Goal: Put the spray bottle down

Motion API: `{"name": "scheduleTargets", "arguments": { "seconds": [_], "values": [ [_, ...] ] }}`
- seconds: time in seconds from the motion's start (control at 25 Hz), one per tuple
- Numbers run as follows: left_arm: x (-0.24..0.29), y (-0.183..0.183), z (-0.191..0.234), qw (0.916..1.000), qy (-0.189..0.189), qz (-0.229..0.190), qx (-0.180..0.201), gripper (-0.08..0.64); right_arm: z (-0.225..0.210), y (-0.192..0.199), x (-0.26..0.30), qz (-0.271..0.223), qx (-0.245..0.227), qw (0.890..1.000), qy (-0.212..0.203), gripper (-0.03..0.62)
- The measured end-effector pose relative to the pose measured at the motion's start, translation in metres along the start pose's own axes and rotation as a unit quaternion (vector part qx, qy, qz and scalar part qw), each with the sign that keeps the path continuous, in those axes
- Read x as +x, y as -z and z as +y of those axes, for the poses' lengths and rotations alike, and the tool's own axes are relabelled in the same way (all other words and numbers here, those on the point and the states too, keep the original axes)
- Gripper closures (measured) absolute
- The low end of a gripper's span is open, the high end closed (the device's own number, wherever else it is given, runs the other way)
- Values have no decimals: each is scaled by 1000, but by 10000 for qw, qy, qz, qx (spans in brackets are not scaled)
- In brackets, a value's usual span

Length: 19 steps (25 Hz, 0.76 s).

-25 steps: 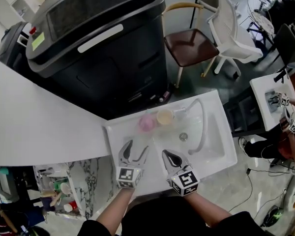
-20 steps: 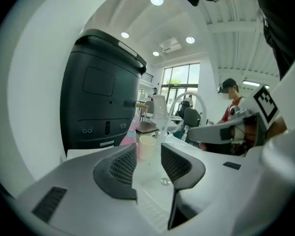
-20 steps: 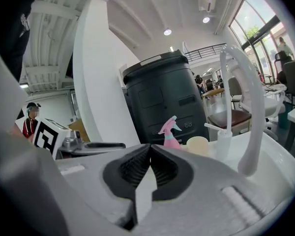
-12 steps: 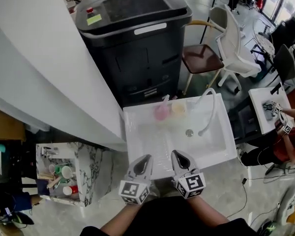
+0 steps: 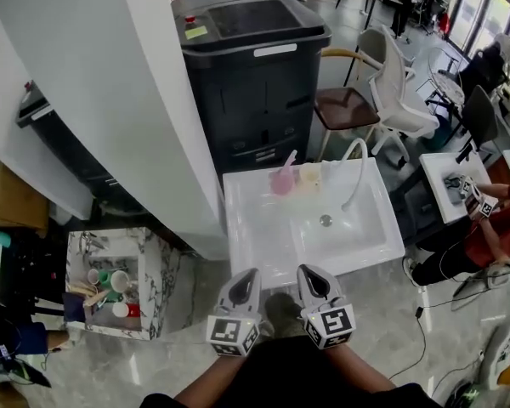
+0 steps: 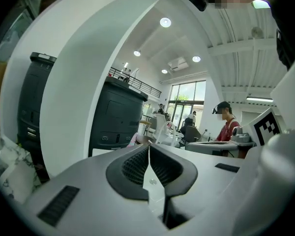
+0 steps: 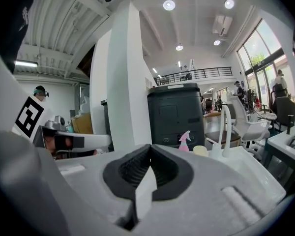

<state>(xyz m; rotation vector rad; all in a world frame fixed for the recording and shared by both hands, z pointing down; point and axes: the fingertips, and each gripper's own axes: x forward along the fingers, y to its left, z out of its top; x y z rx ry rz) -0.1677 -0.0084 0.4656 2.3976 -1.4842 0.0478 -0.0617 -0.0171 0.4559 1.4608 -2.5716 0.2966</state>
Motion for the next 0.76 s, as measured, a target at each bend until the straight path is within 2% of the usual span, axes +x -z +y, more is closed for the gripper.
{"name": "scheduleTargets", "arguments": {
  "seconds": [0.36,0.56,0.76],
  "values": [
    [-30,2,-29,9993,224,-103,294,535,26,1,-34,-88,-63,9999,3,595],
    [-42,7,-39,9987,358,-144,328,541,31,7,-43,-101,-19,9999,31,595],
    [-53,6,-43,9989,266,-168,348,541,38,6,-51,-88,-105,9999,-10,595]
  ]
}}
